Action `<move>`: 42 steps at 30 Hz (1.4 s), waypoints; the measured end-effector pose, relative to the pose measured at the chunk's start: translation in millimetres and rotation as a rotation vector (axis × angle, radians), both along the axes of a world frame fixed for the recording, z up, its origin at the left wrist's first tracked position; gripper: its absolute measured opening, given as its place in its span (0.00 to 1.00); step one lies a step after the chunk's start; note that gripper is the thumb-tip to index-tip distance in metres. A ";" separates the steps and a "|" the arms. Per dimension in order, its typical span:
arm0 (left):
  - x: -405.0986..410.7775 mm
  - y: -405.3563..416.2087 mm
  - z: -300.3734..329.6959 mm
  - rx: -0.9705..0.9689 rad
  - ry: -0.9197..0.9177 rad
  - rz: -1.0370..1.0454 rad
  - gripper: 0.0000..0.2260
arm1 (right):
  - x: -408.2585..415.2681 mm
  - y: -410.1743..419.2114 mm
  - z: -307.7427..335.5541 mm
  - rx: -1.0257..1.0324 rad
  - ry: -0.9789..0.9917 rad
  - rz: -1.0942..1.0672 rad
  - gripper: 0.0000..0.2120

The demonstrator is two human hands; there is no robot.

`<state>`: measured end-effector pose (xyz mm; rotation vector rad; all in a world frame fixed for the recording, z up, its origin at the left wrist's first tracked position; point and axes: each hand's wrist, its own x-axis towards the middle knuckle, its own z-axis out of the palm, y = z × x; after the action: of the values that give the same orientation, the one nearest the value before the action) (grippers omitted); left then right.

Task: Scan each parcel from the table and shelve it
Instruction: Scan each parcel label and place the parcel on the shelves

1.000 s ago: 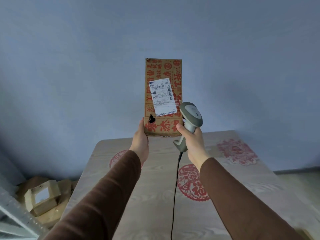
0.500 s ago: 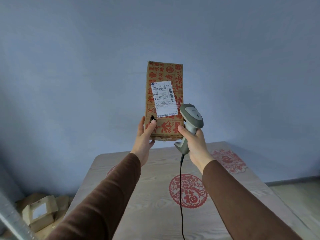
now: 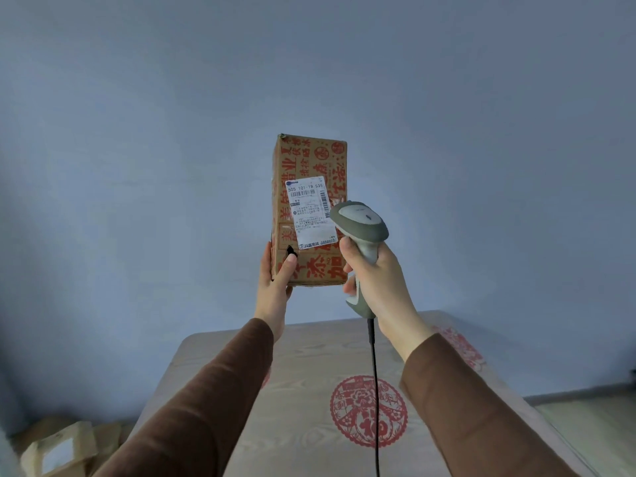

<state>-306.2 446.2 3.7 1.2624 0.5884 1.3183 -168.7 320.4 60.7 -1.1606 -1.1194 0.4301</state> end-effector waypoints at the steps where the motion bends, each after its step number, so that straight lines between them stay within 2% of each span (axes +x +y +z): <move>1: -0.3 -0.5 1.0 0.004 -0.003 0.001 0.31 | -3.1 -2.3 6.4 -0.002 -0.058 -0.035 0.16; 4: -0.2 -2.4 4.5 0.007 -0.023 0.007 0.32 | -11.9 -6.5 19.6 0.017 -0.136 -0.098 0.16; 8: 0.4 -1.1 6.8 0.016 -0.053 0.027 0.29 | -22.7 -4.6 28.5 0.041 -0.104 -0.106 0.14; 13: 1.6 2.9 7.9 0.025 -0.059 0.053 0.29 | -31.6 1.8 36.3 0.029 -0.105 -0.090 0.18; 37: 0.0 13.2 6.2 0.035 -0.042 0.070 0.28 | -31.1 15.8 37.9 0.037 -0.080 -0.021 0.16; 42: -10.9 10.9 6.9 0.030 -0.054 0.078 0.33 | -32.8 21.8 30.9 0.068 -0.062 0.004 0.13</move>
<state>-317.1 457.1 10.6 1.2350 0.5867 1.4258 -201.5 342.2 91.6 -1.1187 -1.1817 0.3590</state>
